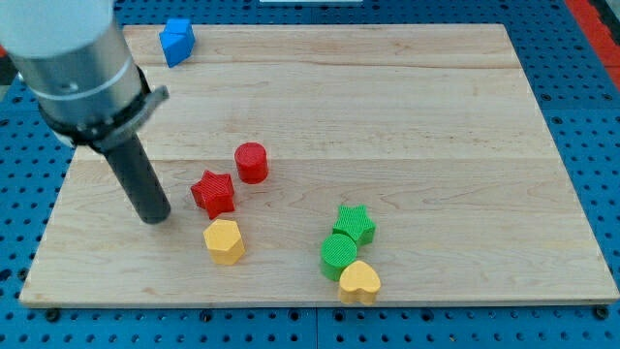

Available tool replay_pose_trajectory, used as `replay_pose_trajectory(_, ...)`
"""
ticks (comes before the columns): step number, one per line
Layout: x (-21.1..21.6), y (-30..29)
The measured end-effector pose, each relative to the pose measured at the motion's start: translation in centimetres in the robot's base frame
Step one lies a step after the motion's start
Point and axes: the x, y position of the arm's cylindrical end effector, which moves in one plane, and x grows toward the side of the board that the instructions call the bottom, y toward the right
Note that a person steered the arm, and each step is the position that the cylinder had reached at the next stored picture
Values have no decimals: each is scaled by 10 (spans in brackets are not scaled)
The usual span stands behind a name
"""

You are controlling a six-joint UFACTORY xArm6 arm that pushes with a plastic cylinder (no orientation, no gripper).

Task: Push the red blocks to the center right

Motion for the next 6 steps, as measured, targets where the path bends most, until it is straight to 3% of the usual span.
replay_pose_trajectory(2, -68, 37)
replay_pose_trajectory(6, -99, 259)
